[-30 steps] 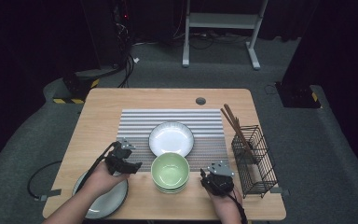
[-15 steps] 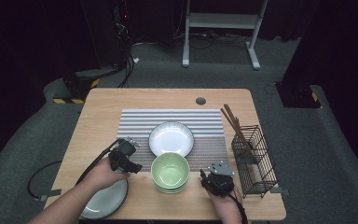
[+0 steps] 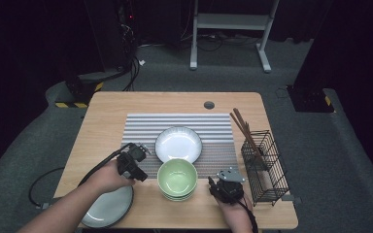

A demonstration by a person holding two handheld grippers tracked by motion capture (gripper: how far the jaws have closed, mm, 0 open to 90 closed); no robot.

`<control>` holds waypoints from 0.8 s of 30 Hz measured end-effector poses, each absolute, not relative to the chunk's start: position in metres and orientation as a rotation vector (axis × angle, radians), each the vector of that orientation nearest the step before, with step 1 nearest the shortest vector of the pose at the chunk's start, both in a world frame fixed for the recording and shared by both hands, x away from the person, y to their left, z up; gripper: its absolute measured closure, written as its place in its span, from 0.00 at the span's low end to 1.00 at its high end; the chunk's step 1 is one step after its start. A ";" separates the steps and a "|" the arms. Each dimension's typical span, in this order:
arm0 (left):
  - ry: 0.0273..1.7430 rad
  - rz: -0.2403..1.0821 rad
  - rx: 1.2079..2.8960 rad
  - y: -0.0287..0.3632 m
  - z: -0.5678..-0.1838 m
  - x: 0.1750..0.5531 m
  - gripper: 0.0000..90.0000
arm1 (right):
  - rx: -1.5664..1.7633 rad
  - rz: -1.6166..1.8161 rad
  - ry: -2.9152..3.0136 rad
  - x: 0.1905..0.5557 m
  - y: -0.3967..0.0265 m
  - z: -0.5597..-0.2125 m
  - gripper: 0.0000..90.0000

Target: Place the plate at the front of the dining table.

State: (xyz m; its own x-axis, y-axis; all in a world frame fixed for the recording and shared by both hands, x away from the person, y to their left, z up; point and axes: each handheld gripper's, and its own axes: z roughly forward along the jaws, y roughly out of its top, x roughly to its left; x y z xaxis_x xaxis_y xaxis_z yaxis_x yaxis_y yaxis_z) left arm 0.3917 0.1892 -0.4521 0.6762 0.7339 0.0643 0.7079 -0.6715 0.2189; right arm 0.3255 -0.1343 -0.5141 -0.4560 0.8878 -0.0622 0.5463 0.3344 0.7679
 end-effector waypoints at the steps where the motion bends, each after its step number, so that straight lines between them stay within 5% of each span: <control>1: 1.177 0.219 2.712 0.189 -0.452 0.392 0.35 | 1.259 0.949 2.127 0.326 -0.134 -0.514 0.52; 24: 1.209 0.165 2.808 0.180 -0.427 0.399 0.42 | 1.261 0.955 2.142 0.329 -0.131 -0.518 0.54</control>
State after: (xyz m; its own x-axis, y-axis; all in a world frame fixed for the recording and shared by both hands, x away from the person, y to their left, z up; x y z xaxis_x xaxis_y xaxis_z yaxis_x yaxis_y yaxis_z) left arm 0.3993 0.1802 -0.4274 0.6829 0.7274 0.0675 0.7188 -0.6855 0.1158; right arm 0.3286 -0.1312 -0.5178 -0.4640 0.8844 -0.0499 0.5537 0.3335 0.7630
